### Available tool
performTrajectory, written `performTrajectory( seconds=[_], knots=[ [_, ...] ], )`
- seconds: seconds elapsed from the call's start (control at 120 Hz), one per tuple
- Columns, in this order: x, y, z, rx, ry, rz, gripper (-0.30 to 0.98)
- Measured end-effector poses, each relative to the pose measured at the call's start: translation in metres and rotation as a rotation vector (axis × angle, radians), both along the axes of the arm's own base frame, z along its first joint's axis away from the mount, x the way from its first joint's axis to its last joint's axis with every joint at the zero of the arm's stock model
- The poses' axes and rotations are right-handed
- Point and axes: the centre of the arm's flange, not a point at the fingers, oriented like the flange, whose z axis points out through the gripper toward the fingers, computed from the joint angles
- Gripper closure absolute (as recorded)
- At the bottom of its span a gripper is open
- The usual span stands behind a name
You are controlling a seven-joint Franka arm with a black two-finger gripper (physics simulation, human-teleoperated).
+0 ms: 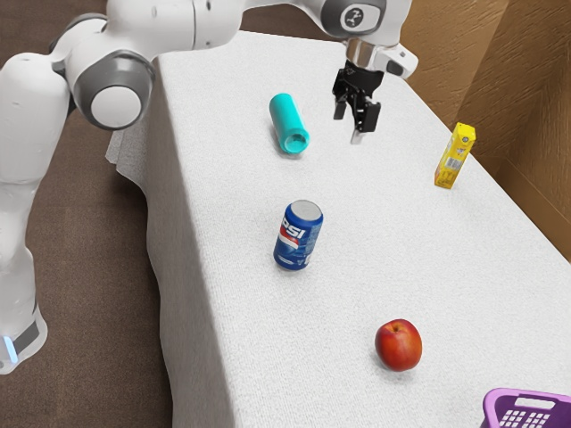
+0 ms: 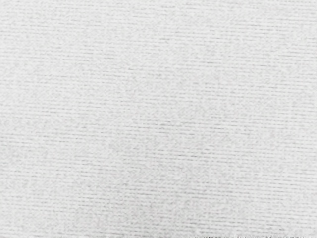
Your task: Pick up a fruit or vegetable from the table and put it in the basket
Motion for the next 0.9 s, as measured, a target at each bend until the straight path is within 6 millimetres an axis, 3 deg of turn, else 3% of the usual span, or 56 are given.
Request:
performTrajectory(
  seconds=[0.308,0.358,0.433,0.483,0.608,0.658,0.708,0.833,0.9],
  knots=[
    [-0.003,0.003,0.001,-0.027,0.01,-0.039,0.0],
    [-0.005,-0.008,0.008,-0.047,-0.003,-0.066,0.0],
    [-0.008,-0.05,0.019,-0.083,-0.024,-0.155,0.0],
    [-0.006,-0.089,0.013,-0.102,-0.016,-0.233,0.0],
    [-0.007,-0.232,-0.031,-0.101,0.062,-0.485,0.0],
    [-0.015,-0.276,-0.042,-0.091,0.074,-0.558,0.0],
    [-0.022,-0.301,-0.046,-0.083,0.076,-0.6,0.0],
    [-0.035,-0.337,-0.047,-0.068,0.069,-0.662,0.0],
    [-0.035,-0.357,-0.06,-0.064,0.073,-0.688,0.0]
  ],
)
